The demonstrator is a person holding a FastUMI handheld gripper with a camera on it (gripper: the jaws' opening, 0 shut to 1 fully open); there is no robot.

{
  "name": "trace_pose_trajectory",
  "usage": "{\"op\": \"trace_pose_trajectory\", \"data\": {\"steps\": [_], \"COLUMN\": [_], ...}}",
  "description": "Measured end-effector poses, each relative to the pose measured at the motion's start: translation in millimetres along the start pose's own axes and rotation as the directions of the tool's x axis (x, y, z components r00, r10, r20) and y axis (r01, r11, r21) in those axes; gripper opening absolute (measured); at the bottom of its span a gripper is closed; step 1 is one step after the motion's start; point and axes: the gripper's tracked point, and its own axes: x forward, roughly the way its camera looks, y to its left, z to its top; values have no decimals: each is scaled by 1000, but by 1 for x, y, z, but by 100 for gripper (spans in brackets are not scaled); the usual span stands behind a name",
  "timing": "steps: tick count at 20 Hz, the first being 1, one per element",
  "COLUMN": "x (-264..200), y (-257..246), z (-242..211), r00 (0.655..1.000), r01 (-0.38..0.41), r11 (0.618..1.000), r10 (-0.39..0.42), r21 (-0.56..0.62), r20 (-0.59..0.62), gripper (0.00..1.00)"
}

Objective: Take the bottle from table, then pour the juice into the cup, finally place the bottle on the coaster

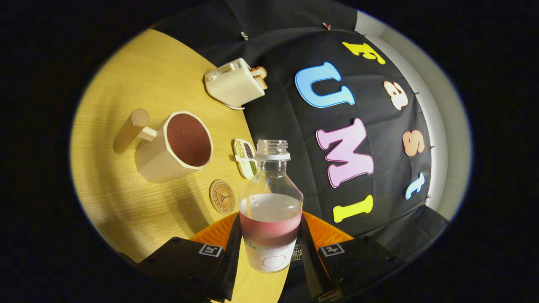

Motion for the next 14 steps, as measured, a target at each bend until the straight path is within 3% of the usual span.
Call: {"op": "trace_pose_trajectory", "data": {"steps": [14], "x": [14], "y": [22], "z": [0], "r00": [998], "r01": [-57], "r11": [968], "r10": [53], "r21": [-243], "r20": [-22], "gripper": [69]}}
